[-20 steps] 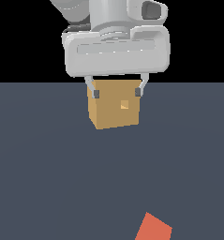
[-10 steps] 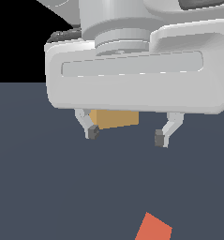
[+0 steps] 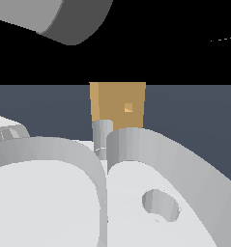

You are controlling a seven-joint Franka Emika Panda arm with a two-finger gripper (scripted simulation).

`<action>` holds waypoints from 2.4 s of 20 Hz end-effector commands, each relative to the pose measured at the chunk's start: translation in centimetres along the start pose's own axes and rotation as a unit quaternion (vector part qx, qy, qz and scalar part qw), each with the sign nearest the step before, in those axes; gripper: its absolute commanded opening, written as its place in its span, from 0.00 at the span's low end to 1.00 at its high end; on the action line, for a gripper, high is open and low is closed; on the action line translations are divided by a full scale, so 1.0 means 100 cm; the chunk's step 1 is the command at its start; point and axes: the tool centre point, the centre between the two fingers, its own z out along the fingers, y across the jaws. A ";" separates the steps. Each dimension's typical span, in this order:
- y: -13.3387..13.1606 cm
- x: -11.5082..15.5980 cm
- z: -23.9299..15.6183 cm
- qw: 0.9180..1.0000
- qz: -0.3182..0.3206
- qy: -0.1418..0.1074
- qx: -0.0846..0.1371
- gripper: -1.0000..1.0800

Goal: Insert the peg into the horizontal hole in a box.

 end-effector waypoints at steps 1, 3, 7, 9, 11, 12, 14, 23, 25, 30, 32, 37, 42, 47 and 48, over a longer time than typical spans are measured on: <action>0.004 -0.018 0.007 1.000 0.019 0.000 0.001 0.96; 0.005 -0.027 0.010 1.000 0.028 0.000 0.002 0.96; 0.005 -0.030 0.011 1.000 0.031 0.000 0.003 0.96; 0.004 -0.031 0.011 1.000 0.031 -0.001 0.003 0.96; 0.004 -0.031 0.013 1.000 0.031 -0.001 0.003 0.96; 0.004 -0.031 0.015 1.000 0.031 -0.001 0.003 0.96; 0.004 -0.030 0.021 1.000 0.031 -0.001 0.003 0.96; 0.003 -0.029 0.060 1.000 0.031 0.000 0.003 0.96; 0.004 -0.029 0.061 1.000 0.031 0.000 0.003 0.96; 0.004 -0.029 0.061 1.000 0.031 0.000 0.003 0.00; 0.004 -0.029 0.061 1.000 0.031 0.000 0.003 0.00; 0.004 -0.029 0.061 1.000 0.031 0.000 0.003 0.00; 0.007 -0.018 0.059 1.000 0.018 0.000 0.003 0.00; 0.015 0.016 0.052 1.000 -0.023 0.000 0.003 0.00; 0.017 0.026 0.049 0.999 -0.035 0.000 0.002 0.00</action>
